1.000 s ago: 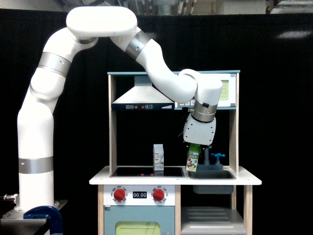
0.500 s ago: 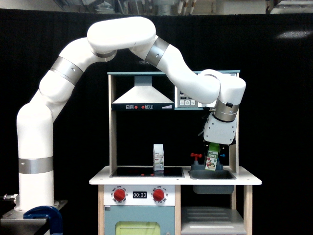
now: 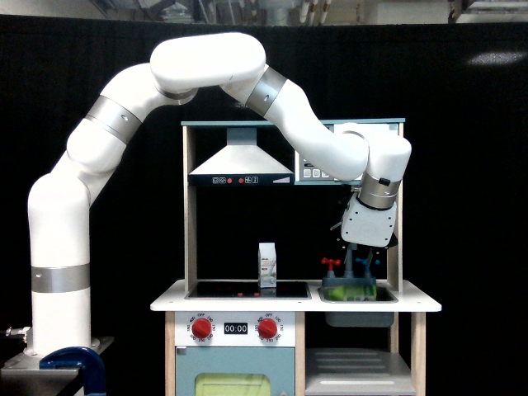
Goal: Put the green box into the sink
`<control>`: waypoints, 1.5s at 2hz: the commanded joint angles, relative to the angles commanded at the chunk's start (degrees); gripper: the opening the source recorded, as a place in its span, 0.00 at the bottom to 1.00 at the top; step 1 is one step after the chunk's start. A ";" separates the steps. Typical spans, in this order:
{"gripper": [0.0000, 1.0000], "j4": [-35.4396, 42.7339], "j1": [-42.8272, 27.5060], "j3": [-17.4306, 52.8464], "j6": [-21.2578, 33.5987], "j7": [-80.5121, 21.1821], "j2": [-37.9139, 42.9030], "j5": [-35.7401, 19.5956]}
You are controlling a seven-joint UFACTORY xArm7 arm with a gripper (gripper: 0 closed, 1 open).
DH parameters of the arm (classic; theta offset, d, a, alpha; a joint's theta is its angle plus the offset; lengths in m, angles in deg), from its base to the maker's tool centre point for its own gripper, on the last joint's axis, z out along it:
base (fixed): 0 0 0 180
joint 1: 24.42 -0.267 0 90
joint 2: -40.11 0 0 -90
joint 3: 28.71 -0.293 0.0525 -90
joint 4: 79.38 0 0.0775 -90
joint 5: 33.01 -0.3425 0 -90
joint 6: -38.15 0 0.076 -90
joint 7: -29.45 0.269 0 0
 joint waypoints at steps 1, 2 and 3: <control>1.00 -17.35 3.91 -0.67 -0.31 -3.43 -15.47 2.92; 1.00 -32.26 7.74 0.35 0.32 -7.18 -29.01 5.93; 1.00 -34.08 8.09 -0.40 0.00 -6.77 -30.81 6.10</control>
